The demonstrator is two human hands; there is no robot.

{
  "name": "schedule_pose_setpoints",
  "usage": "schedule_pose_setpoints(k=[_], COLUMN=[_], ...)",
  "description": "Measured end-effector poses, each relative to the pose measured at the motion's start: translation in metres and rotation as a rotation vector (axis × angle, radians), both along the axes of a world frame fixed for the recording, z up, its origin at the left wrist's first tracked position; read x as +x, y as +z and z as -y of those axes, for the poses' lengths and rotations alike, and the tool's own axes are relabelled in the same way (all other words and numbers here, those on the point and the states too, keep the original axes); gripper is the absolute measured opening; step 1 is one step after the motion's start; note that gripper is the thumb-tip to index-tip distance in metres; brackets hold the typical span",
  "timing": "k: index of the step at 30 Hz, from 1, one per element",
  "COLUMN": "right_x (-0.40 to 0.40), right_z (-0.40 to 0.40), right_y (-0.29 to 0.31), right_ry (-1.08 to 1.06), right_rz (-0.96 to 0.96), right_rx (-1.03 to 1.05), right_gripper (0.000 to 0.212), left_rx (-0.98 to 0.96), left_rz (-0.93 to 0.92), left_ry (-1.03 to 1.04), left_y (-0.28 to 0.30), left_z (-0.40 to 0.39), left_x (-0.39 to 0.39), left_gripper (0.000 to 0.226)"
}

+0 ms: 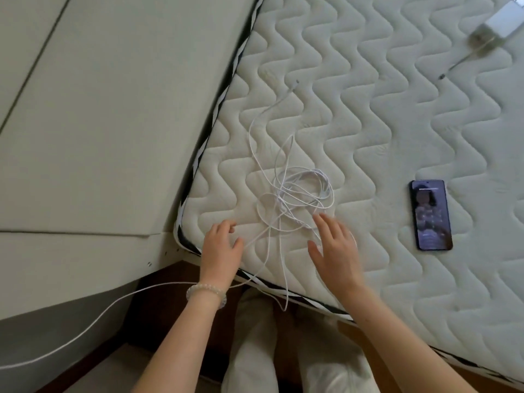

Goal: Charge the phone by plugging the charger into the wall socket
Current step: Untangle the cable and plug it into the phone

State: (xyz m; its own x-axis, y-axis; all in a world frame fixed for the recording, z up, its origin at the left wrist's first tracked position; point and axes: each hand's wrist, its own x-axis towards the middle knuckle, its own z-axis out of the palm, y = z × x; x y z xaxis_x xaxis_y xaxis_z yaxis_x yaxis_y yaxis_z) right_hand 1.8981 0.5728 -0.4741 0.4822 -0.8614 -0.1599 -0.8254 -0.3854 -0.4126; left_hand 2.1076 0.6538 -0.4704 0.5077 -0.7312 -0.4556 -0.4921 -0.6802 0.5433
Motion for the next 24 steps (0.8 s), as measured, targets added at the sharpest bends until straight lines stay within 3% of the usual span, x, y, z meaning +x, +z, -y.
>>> schedule_pose_setpoints(k=[4,8,12,17,20,24], right_x=[0.035,0.073,0.102,0.116,0.116,0.119], right_z=[-0.007,-0.016,-0.027,-0.041,-0.044,-0.039], right_y=[0.002,-0.013,-0.027,-0.037,-0.044,-0.035], right_ry=[0.168,0.338,0.524,0.786,0.779,0.619], right_rz=[0.032,0.062,-0.025,-0.165,-0.199,0.067], right_rx=[-0.092,-0.042,0.051,0.032,-0.03,-0.022], right_gripper=[0.048,0.043,0.059,0.029,0.021,0.007], left_rx=[-0.013,-0.021,-0.052,-0.074,-0.086,-0.09], left_rz=[0.026,0.035,0.061,0.059,0.056,0.058], left_ry=[0.089,0.124,0.16,0.175,0.164,0.172], left_y=[0.0,-0.001,-0.003,-0.007,-0.006,0.0], left_z=[-0.023,-0.041,-0.051,-0.062,-0.068,-0.071], left_x=[0.014,0.023,0.03,0.038,0.042,0.048], left_gripper=[0.028,0.024,0.023,0.026,0.025,0.021])
